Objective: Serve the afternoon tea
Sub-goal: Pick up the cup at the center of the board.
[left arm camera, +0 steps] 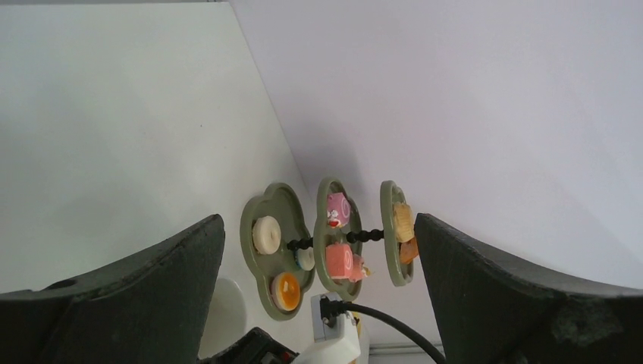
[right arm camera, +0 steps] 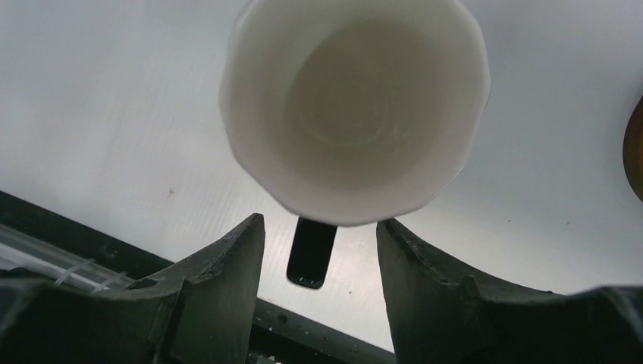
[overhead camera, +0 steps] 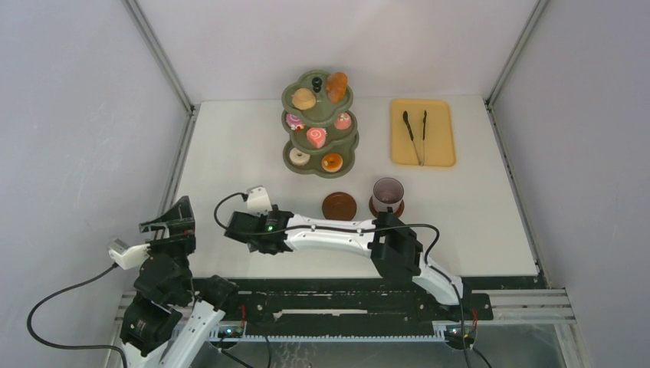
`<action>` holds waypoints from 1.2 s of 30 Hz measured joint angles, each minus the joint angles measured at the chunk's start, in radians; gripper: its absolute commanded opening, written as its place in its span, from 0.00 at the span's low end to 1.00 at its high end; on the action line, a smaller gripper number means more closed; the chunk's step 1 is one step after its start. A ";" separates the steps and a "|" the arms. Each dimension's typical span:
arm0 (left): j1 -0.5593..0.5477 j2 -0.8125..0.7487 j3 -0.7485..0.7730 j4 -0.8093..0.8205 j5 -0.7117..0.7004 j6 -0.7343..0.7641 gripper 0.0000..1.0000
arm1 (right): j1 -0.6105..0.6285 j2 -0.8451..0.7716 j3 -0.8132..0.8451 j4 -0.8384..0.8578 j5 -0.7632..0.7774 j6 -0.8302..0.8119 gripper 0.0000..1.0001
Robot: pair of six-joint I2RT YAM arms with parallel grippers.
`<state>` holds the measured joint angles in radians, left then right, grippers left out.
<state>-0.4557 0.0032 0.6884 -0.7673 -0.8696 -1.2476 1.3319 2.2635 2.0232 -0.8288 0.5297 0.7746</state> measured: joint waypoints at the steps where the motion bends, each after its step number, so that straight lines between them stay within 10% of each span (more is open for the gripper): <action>1: 0.000 0.000 0.000 0.000 0.003 0.000 1.00 | -0.004 0.005 0.000 0.000 -0.005 0.002 0.64; 11: 0.000 0.000 0.000 0.003 0.014 0.027 1.00 | -0.045 0.068 0.000 0.018 -0.041 -0.003 0.59; 24: 0.000 0.000 -0.005 0.018 0.020 0.034 1.00 | -0.076 0.072 0.000 0.041 -0.058 -0.034 0.12; 36: 0.000 0.000 -0.005 0.018 0.039 0.033 1.00 | -0.073 0.051 -0.035 0.040 -0.030 -0.045 0.00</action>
<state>-0.4557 0.0032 0.6830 -0.7494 -0.8310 -1.2144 1.2587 2.3146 1.9884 -0.7887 0.4999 0.7300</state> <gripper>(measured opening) 0.998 0.269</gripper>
